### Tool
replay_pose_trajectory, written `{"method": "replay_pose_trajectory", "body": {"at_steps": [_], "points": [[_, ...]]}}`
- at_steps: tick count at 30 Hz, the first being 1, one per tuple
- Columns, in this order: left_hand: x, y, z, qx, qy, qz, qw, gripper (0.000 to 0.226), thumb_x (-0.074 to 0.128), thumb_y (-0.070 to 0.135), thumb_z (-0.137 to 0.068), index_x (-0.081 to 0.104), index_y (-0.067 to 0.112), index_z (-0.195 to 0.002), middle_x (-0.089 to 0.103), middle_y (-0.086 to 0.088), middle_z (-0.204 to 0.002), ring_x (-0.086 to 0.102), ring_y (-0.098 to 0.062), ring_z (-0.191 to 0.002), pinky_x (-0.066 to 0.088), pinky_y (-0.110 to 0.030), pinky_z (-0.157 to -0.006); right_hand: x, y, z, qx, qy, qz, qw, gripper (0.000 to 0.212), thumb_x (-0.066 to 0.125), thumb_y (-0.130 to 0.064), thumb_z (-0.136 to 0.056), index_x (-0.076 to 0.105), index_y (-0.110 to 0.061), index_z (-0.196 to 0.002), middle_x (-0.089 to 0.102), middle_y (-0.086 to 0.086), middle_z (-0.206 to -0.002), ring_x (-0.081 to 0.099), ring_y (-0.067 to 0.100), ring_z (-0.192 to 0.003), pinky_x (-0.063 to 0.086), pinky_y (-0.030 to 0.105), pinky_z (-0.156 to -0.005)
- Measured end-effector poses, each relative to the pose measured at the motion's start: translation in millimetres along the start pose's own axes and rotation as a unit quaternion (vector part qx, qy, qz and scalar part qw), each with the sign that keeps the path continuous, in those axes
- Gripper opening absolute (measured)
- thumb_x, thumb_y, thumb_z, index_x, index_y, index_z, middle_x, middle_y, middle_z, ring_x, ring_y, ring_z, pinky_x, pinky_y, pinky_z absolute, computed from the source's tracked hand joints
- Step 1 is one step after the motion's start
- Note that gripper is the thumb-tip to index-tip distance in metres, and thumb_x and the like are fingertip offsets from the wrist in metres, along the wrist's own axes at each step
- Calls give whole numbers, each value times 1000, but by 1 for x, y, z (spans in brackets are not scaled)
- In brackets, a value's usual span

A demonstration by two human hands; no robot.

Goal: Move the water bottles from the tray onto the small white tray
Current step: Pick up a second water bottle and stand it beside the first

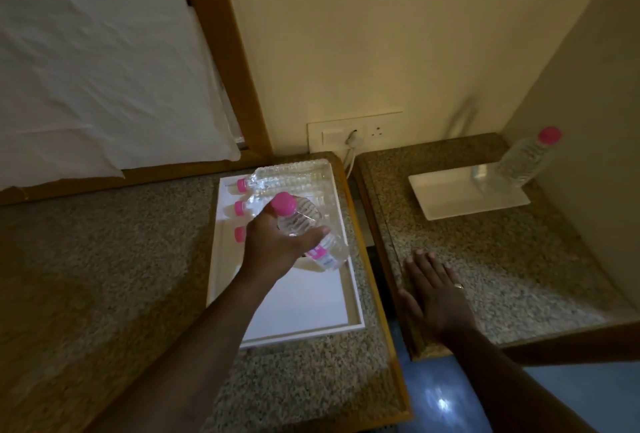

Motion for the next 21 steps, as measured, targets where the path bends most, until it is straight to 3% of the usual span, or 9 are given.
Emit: {"method": "replay_pose_trajectory", "body": {"at_steps": [4,8,11,14,16,19,21], "points": [[8,34,-5,30,42,2,999,56,86,53,-52,67,28,-99,75,11,-90,69,0,-83,55,-23,-70,-9,10,-1,4,-11,-17,1000,75,21,-64,-96,42,-11,-146,32,14,-155,24,31,-145,18,50,-115],[38,82,-13,78,59,20,995,46,83,57,-52,65,34,-88,71,15,-81,66,5,-77,53,-22,-66,-21,52,-1,39,-21,-12,999,78,21,-66,-95,34,-13,-150,27,13,-158,18,30,-147,9,46,-117],[91,122,-26,126,4,18,992,53,83,53,-55,67,27,-98,74,11,-87,68,3,-80,52,-15,-67,-29,80,-3,47,-28,-1,998,80,16,-69,-93,29,-15,-152,21,12,-160,18,31,-147,5,44,-117],[157,143,-43,141,-49,19,989,56,88,41,-58,67,21,-105,75,3,-97,71,-11,-90,57,-29,-78,-31,104,-3,59,-23,-5,998,79,15,-70,-94,23,-18,-154,16,10,-161,10,27,-149,5,46,-120],[208,156,-53,161,-80,5,984,59,89,39,-59,65,18,-108,74,-1,-101,70,-16,-94,57,-35,-84,-35,123,-3,69,-9,-7,998,77,21,-68,-95,27,-17,-152,19,12,-161,14,30,-148,9,48,-120],[269,163,-63,180,-122,-27,976,54,90,41,-56,62,26,-100,68,18,-88,64,7,-82,47,-7,-71,-41,139,-4,69,6,-1,998,75,26,-66,-96,29,-15,-151,19,13,-160,16,32,-148,9,49,-119],[307,164,-70,185,-151,-38,970,54,92,38,-56,62,31,-100,64,21,-86,63,2,-79,40,-2,-63,-43,149,-4,71,15,0,997,74,24,-66,-97,27,-16,-152,18,13,-161,15,32,-148,4,48,-119]]}}
Point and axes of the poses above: each hand's wrist, its own z-axis away from the middle knuckle, its own x-axis out of the palm, y = z × x, the point moved 10 cm from there along -z, towards the middle knuckle
